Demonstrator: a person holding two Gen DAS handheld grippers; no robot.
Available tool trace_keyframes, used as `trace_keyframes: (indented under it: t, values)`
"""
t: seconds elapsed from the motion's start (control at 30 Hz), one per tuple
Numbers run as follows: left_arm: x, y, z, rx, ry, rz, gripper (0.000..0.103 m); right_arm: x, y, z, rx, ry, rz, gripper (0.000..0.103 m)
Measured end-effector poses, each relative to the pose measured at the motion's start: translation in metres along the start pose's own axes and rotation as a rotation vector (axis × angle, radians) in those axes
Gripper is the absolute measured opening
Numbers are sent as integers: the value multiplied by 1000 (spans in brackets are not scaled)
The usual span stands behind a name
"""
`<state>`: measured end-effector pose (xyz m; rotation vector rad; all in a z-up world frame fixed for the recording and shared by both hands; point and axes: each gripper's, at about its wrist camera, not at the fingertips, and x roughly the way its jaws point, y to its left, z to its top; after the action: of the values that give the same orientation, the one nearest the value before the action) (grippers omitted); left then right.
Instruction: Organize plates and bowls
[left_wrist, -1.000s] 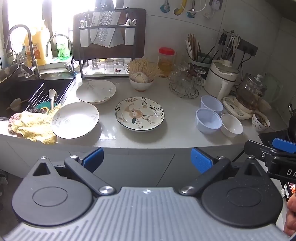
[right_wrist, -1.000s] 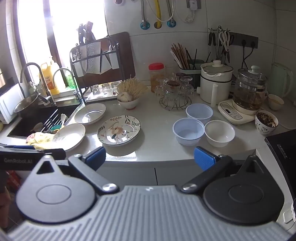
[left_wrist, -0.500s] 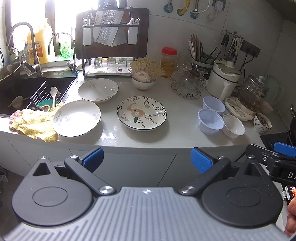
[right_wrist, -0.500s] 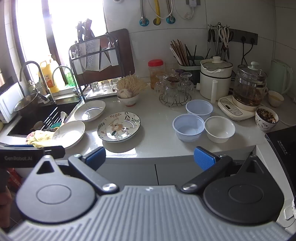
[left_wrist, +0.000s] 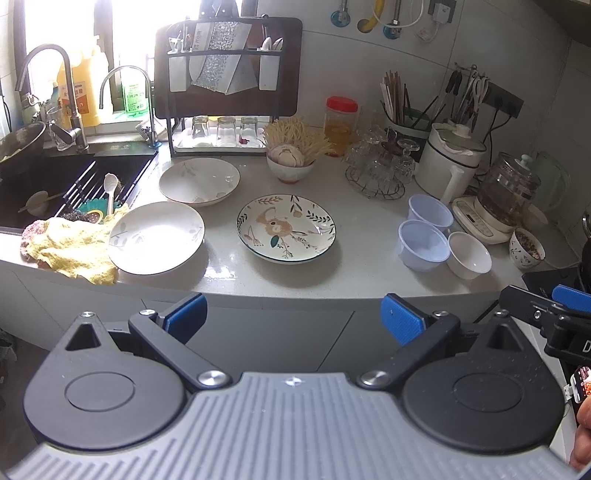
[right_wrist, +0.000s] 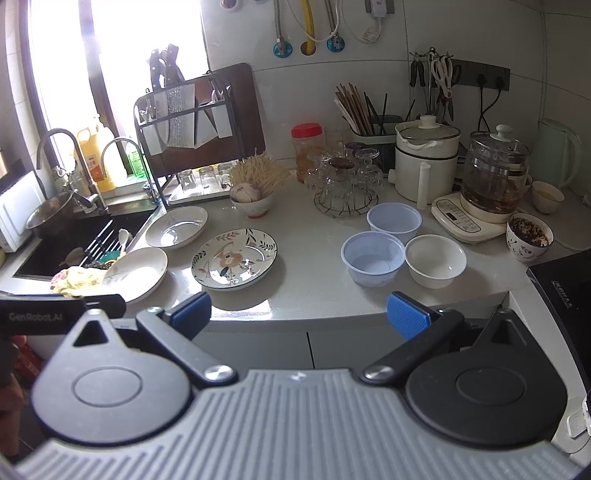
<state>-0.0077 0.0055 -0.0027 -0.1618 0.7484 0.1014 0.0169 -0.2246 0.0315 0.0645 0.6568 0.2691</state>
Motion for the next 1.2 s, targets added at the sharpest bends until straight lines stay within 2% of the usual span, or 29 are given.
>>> trace_keyframes:
  t: [1.2]
  values:
    - [-12,9,-5,-33,-22,24,102,-4,2,-2,2,1,15,103]
